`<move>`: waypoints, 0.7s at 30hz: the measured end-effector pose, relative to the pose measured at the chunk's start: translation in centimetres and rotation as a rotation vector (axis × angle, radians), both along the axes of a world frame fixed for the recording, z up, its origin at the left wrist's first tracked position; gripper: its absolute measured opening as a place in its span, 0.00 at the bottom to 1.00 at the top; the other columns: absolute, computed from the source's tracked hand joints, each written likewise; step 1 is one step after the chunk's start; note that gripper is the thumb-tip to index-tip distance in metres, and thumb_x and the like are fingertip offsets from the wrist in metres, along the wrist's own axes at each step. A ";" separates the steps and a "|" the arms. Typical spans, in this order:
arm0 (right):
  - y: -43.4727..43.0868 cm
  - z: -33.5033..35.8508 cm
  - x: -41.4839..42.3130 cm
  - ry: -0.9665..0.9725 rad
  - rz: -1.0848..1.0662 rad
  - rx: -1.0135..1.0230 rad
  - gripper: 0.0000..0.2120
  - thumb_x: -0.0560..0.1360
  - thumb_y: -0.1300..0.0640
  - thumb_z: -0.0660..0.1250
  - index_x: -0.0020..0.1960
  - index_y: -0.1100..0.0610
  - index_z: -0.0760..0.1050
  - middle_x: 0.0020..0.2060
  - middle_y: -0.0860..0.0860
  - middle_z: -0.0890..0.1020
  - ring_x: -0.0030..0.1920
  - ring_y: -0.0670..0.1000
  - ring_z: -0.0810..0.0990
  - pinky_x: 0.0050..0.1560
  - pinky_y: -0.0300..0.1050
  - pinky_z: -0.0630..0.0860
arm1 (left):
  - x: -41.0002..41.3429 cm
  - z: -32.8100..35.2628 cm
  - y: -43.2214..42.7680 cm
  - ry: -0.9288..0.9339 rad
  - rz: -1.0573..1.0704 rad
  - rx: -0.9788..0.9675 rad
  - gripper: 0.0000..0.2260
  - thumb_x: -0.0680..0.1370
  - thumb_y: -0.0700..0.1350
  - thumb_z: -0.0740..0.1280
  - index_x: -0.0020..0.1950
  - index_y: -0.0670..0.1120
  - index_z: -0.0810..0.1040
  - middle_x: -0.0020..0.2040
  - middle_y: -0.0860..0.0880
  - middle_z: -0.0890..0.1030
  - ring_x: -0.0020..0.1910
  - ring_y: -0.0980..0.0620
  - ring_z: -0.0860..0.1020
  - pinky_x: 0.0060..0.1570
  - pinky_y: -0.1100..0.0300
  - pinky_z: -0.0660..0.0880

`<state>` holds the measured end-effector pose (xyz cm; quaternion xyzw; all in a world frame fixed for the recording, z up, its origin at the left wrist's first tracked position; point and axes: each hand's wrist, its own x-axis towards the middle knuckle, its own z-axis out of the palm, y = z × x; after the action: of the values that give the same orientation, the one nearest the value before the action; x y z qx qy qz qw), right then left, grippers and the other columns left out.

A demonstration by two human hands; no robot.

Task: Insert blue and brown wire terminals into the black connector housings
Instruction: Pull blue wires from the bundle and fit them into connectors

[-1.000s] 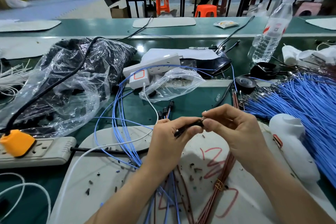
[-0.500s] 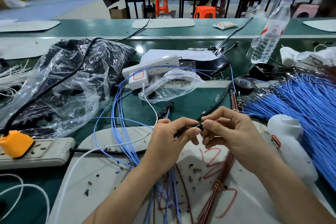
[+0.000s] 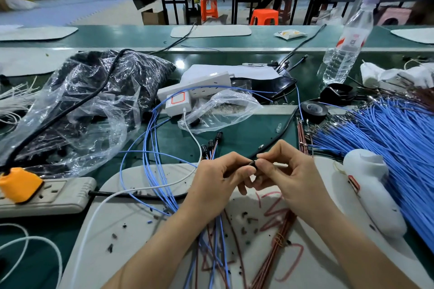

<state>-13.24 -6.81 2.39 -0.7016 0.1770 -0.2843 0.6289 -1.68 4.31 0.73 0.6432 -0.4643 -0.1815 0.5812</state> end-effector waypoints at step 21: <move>-2.3 1.1 -1.3 0.151 0.257 0.284 0.07 0.66 0.64 0.69 0.42 0.67 0.77 0.36 0.64 0.83 0.34 0.56 0.84 0.36 0.44 0.81 | 0.1 0.3 0.3 0.007 -0.089 0.034 0.04 0.73 0.40 0.71 0.46 0.41 0.82 0.30 0.54 0.82 0.28 0.55 0.80 0.69 0.67 0.60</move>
<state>-14.59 -9.06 3.47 -0.6422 0.1711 -0.1205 0.7374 -1.57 4.61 1.08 0.6311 -0.4873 -0.2171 0.5632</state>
